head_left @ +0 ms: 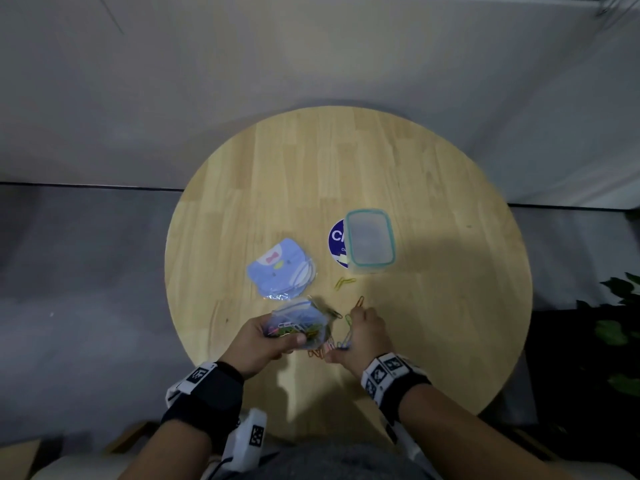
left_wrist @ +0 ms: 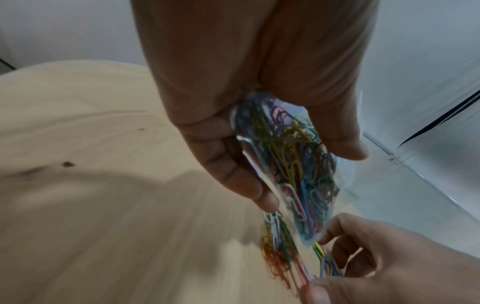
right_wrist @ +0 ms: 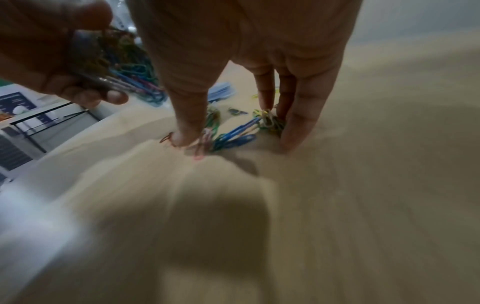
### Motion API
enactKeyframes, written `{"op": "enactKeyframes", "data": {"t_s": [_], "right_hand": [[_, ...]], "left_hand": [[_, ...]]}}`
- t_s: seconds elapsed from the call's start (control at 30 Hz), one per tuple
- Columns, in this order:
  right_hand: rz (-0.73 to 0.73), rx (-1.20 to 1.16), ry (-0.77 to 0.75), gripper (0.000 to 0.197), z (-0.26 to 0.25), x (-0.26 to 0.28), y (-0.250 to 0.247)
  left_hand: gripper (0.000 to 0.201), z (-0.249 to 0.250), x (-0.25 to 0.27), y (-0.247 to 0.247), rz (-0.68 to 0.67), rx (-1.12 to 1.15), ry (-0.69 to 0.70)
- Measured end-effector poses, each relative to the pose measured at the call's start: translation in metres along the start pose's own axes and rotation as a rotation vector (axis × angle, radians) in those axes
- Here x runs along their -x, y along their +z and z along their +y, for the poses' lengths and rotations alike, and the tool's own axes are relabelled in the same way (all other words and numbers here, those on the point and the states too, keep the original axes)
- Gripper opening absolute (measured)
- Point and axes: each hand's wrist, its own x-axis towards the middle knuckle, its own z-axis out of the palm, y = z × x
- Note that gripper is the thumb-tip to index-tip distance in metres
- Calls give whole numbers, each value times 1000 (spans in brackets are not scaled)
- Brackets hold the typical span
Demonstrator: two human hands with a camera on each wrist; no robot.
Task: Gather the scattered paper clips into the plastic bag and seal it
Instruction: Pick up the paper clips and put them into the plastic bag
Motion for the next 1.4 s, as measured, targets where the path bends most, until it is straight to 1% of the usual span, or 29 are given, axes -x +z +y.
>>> {"op": "enactKeyframes", "data": {"t_s": [0.13,0.23,0.33,0.47,0.5,0.57,0.6,0.67,0.7,0.77,0.83,0.87,0.93,1.0,1.07,1.1,1.17,1.23,1.27,1.3,1.37,1.4], "right_hand": [[37,49,-68,58,-18,-1,12],[65,66,-90,35,-18,1,12],[66,25,-90,22,-11,1,10],[107,-145,-53,7,6,-2,-4],[130,-211,-47,7,10,-3,-10],[190,-344,-48,14,14,0,-27],[203,-415,-66,13,14,4,-37],[174,-532,-141,17,9,15,-62],[155,-546,-201,18,5,21,-74],[126,-457,-330,12,-2,29,-93],[104,-259,-436,9,-7,32,-104],[94,-165,-456,10,-8,32,-107],[85,-66,-450,14,-12,29,-112],[69,-6,-446,18,-16,30,-115],[5,37,-439,22,-22,31,-116],[-39,47,-437,22,-25,34,-118],[-101,42,-470,16,-28,38,-120],[-122,15,-506,13,-28,43,-121],[-97,14,-522,18,-27,45,-121],[-34,41,-528,27,-25,47,-120],[148,96,-537,44,-22,51,-119],[205,58,-540,44,-21,52,-119]], "left_hand": [[16,-7,3,-9,6,7,-28],[21,-13,3,-10,-1,22,-44],[22,-15,3,-7,-21,15,-52],[33,-15,1,1,-79,19,-44],[32,-13,0,4,-99,20,-38],[26,-7,-2,11,-134,32,-22],[25,-4,-3,15,-150,37,-14],[25,3,-5,22,-192,15,8],[24,7,-6,25,-212,-6,23],[23,15,-8,31,-243,-59,65],[26,22,-12,36,-255,-110,99],[30,24,-13,38,-257,-129,106],[36,29,-16,43,-266,-152,97],[36,33,-17,49,-272,-149,99],[37,37,-17,53,-292,-161,111],[36,39,-16,55,-309,-176,121],[31,39,-15,56,-335,-168,127],[32,42,-14,57,-329,-102,98],[32,43,-14,56,-324,-71,84],[31,43,-14,55,-320,-43,75],[26,44,-16,52,-318,-3,66],[25,44,-16,50,-319,6,66]]}}
